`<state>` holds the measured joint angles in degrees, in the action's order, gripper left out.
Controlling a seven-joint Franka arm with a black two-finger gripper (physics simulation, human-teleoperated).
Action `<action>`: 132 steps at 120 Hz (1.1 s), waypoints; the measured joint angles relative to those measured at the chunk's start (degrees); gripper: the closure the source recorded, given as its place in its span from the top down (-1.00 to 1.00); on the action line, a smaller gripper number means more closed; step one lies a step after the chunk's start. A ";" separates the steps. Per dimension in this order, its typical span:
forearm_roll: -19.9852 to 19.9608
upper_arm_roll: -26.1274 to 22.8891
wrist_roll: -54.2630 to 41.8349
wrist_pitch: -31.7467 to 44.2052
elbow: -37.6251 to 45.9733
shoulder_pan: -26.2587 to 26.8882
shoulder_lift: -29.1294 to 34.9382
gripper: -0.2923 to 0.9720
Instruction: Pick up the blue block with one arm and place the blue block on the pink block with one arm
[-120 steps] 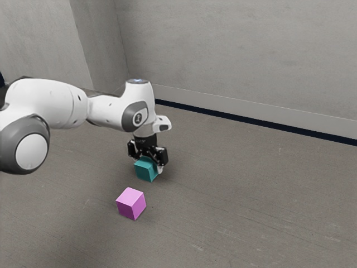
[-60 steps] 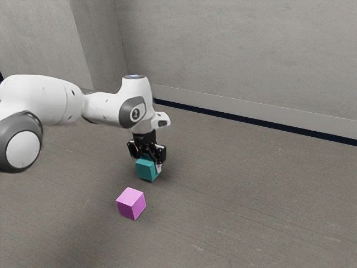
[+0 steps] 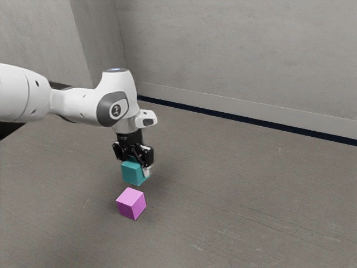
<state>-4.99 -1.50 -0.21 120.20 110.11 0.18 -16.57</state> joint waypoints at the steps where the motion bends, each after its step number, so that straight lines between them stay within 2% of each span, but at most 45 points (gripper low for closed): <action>1: 0.01 0.00 -0.02 0.01 0.28 0.00 0.28 0.03; 40: 0.31 -0.12 -0.49 1.25 8.96 1.00 5.91 -0.04; 68: 0.54 -0.94 -0.54 1.93 10.38 1.04 6.42 -0.05; 89: 0.25 -0.96 -0.86 2.01 10.75 1.05 6.36 0.25; 106: 0.17 -0.96 -1.15 1.97 10.14 1.05 7.58 0.39; 124: 0.14 -1.00 -1.46 1.30 8.14 1.00 14.16 0.46; 132: 0.67 -1.10 -1.59 -1.14 3.82 0.92 17.64 0.48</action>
<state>-4.32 -2.60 -1.79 119.07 113.92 1.10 1.07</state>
